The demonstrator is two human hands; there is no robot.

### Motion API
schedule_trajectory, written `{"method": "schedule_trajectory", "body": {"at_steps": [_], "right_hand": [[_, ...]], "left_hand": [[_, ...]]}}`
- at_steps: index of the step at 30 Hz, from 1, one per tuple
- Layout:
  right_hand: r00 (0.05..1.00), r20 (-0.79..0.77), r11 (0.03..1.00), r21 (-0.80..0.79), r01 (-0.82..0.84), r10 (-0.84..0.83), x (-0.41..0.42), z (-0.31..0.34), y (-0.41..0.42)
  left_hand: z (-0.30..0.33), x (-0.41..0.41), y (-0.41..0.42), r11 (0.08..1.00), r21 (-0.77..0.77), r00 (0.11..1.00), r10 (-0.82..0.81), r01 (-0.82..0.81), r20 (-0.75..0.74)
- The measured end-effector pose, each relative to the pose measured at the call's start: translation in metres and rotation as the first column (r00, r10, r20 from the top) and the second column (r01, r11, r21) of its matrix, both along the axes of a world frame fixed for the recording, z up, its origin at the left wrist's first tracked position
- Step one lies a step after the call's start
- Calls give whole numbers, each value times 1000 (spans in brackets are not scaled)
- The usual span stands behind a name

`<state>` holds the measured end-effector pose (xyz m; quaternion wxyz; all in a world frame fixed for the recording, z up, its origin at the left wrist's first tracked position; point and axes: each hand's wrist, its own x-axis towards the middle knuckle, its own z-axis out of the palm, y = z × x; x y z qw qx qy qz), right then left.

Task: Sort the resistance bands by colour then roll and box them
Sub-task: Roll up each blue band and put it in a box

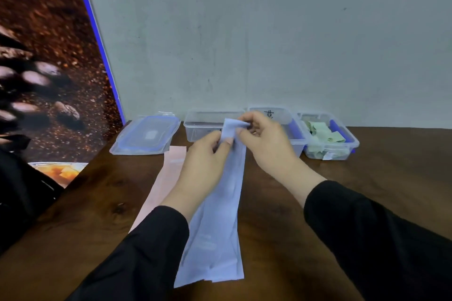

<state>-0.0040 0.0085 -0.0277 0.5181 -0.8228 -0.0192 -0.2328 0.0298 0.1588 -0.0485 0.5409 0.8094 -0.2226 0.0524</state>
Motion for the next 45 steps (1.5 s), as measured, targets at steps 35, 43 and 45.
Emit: {"method": "schedule_trajectory", "body": {"at_steps": [35,43,45], "right_hand": [[911,-231,883,-410,228,-342,-169,-112,-88],[922,-257,905,-386,175,-288,-170,-112,-91],[925,-258,894,-422,154,-281,-170,-114,-91]], "left_hand": [[-76,-105,-92,662,749,966,-203,16,159],[-92,-92,-95,753,646,964,-248,128,98],[-86,-99,-92,834,530,967,-237,150,99]]}}
